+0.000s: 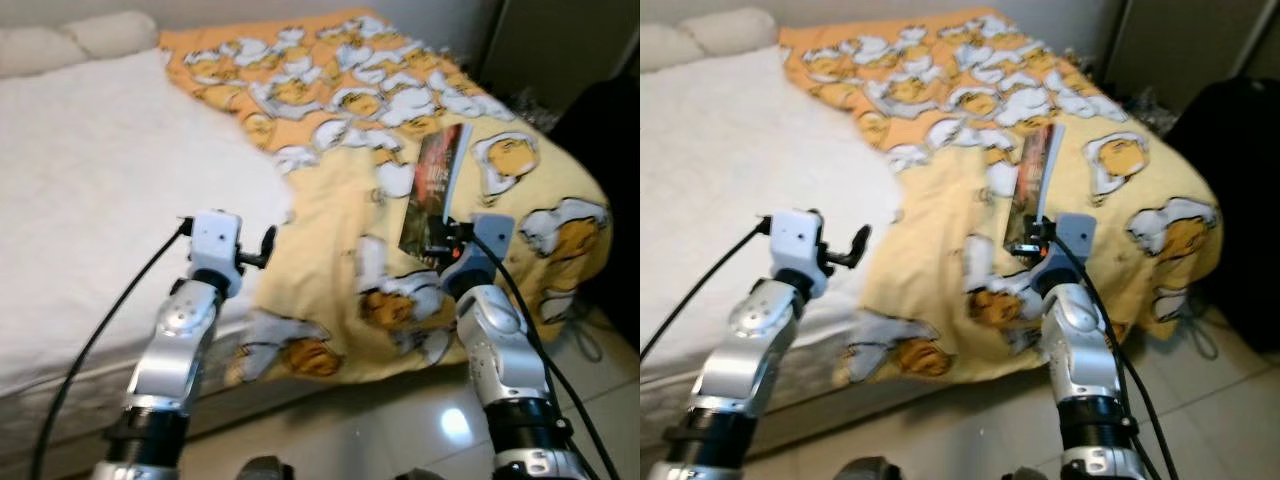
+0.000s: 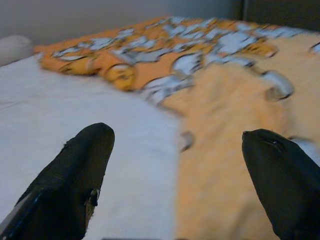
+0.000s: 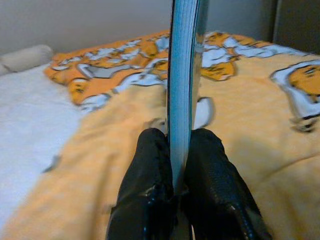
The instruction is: Clean up the room
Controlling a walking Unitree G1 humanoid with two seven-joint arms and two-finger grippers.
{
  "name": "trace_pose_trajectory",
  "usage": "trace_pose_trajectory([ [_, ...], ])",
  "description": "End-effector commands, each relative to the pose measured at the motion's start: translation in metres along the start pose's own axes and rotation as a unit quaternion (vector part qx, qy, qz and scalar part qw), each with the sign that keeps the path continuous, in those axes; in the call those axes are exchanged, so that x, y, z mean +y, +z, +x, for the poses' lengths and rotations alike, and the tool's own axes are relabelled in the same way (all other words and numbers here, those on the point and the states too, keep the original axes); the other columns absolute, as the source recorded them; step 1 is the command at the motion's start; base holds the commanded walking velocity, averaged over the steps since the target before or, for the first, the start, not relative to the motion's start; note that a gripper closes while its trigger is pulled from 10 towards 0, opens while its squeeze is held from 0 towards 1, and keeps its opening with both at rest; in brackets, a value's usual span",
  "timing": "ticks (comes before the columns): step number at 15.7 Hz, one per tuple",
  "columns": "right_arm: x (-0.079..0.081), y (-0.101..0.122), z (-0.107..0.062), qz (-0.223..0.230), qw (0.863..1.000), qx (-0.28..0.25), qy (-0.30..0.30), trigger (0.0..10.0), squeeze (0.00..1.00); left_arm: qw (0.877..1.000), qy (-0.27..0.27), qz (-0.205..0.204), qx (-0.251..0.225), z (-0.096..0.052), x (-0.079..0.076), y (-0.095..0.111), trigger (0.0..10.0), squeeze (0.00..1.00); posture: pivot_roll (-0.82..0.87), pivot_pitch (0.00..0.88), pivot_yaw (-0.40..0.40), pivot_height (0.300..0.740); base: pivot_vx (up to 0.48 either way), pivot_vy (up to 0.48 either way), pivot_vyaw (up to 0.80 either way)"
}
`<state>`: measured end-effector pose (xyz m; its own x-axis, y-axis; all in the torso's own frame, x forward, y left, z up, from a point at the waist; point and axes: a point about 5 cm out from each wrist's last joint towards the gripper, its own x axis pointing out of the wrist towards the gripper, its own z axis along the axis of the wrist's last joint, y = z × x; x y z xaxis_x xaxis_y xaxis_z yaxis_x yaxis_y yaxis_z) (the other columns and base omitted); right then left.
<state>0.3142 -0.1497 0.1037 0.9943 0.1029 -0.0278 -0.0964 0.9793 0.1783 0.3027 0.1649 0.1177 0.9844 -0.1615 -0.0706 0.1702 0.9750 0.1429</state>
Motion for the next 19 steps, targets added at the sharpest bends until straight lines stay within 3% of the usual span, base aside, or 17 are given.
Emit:
trace_pose_trajectory([
  [1,0.007,0.0126,0.0046,-0.003,0.999,-0.025,0.019,10.0,0.0,1.0,-0.001,-0.002,-0.004,0.0014,-0.0012,0.0026,10.0,0.18,0.04,0.024,0.057,0.74,0.0,0.405,0.0],
  [19,0.0116,0.0134,0.0085,-0.012,0.999,-0.021,0.037,10.0,0.0,1.0,0.008,-0.008,-0.001,-0.0013,-0.0014,0.0005,10.0,0.18,0.04,0.025,0.04,0.74,0.0,0.405,0.0],
])
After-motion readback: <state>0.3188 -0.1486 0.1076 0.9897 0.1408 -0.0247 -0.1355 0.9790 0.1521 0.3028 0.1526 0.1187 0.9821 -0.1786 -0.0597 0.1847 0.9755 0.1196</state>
